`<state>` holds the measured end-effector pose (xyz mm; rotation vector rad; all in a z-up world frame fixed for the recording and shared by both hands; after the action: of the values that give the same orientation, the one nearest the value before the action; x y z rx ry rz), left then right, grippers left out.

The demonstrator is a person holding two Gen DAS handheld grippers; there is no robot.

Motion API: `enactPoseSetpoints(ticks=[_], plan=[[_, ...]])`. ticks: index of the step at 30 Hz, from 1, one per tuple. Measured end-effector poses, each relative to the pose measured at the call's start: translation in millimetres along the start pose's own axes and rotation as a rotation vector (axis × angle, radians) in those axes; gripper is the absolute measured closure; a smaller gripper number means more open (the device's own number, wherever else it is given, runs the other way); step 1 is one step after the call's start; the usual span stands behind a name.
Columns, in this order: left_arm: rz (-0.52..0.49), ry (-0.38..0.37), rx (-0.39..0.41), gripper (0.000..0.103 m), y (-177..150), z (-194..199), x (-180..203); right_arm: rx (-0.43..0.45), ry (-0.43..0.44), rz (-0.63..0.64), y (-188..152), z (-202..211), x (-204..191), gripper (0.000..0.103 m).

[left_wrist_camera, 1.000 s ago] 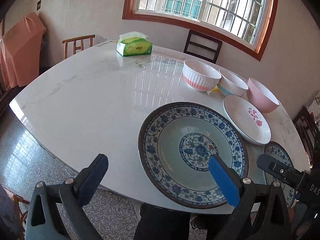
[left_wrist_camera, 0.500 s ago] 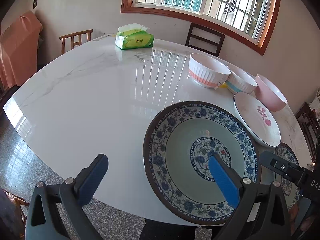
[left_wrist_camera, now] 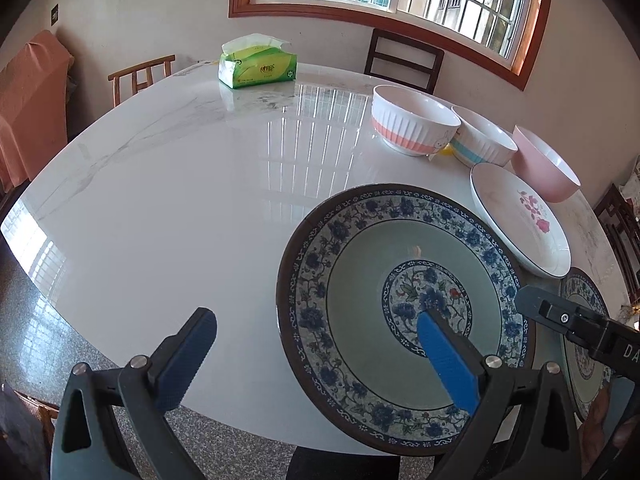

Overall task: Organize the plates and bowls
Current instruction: 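Close the left gripper on the large plate rim while the right gripper grips the smaller plate rim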

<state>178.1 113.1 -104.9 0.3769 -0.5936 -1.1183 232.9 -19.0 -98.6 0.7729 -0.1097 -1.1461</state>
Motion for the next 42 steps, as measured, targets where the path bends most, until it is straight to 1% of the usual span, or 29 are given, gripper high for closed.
enactPoseSetpoints(ticks=[5,10,12,13,14,15,16,17,18,19,20,23,36,42], plan=[[-0.011,0.005,-0.013,0.001,-3,-3,-1,-0.042,0.023,-0.011,-5,-11,0,0.048],[-0.006,0.006,-0.021,0.001,-2,-5,-4,-0.053,0.011,0.002,-5,-14,-2,0.049],[-0.013,0.009,-0.022,0.005,-3,-6,-3,-0.053,-0.003,0.016,-4,-15,-3,0.050],[-0.016,0.009,-0.028,0.013,-3,-7,-3,-0.050,-0.009,0.022,-4,-15,-2,0.052],[-0.018,0.009,-0.039,0.025,-5,-9,-3,-0.049,-0.016,0.027,-4,-16,-2,0.055],[-0.019,0.006,-0.053,0.032,-6,-11,-3,-0.049,-0.027,0.033,-3,-16,-2,0.057],[-0.024,0.010,-0.051,0.039,-7,-12,-3,-0.048,-0.037,0.042,-3,-17,-1,0.065],[-0.031,0.040,-0.034,0.042,-6,-11,-5,-0.054,-0.030,0.044,-4,-19,-2,0.075],[-0.022,0.043,-0.025,0.043,-4,-10,-8,-0.063,-0.023,0.040,-4,-22,-2,0.078],[-0.009,0.042,-0.027,0.047,-3,-11,-10,-0.062,-0.026,0.040,-5,-24,-2,0.080],[0.003,0.041,-0.022,0.054,-1,-10,-14,-0.057,-0.037,0.051,-5,-23,-2,0.081],[0.035,0.044,-0.016,0.061,4,-10,-24,-0.053,-0.038,0.064,-4,-25,-5,0.081],[0.114,0.099,0.005,0.061,24,-11,-64,-0.055,-0.005,0.113,11,-51,-35,0.082],[0.126,0.105,0.015,0.061,26,-10,-69,-0.052,-0.004,0.111,14,-56,-36,0.081]])
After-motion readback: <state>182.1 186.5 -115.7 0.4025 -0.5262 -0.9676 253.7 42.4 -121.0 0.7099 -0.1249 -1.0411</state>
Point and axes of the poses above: each gripper's, at about its wrist camera, not at the fingertips, and z roughly against the way its jaws point, x to its right, y to its top, the point moved 8 cm from there along -z, roughly the way its jaws point, and after that the axes turned 12 degrees about z, right-handed, at the moved point
